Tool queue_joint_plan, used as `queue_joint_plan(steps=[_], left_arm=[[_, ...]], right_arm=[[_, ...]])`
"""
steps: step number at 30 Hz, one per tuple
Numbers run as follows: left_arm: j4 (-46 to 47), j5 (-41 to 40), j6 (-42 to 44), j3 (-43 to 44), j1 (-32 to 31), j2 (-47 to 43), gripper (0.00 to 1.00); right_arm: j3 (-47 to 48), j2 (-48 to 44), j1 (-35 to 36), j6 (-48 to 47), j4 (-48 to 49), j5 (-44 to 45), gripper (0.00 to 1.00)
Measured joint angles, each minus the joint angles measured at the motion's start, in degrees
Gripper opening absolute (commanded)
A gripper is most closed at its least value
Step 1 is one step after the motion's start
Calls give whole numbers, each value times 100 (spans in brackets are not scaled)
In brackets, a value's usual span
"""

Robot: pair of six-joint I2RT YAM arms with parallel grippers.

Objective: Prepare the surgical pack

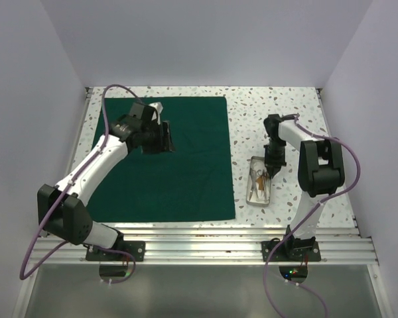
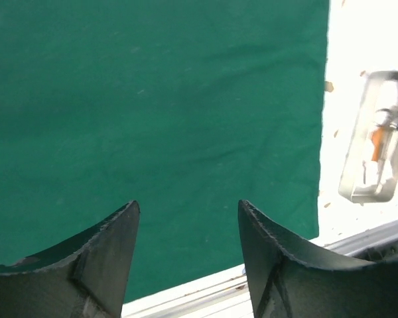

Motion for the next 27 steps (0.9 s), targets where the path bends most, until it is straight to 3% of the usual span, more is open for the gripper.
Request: queue_joint_plan(steps=[3,4,11,16,21,27], left_arm=[[-284,-328,-199,24,59,-101,83],[-361,-455,-275,24,59,-160,100],[-640,-1342,-918,-68,72,-1241,100],[-822,-1779,-966,-70,76,-1550,100],[-944,-2186,-957,-136,109,-1556,100],[-940,-2186,-935,-468,120,-1567,100]], right_arm=[[234,-136,0,146,-149,-125,0],[352,-197,2,219,-197,-201,0],[1023,-623,315,1311,-181,-909,0],[1064,-557,1296,2861,96,-1095,0],[1882,162,2374,4262,225,-1067,0],[3818,1624,3300,5270,162,-876,0]])
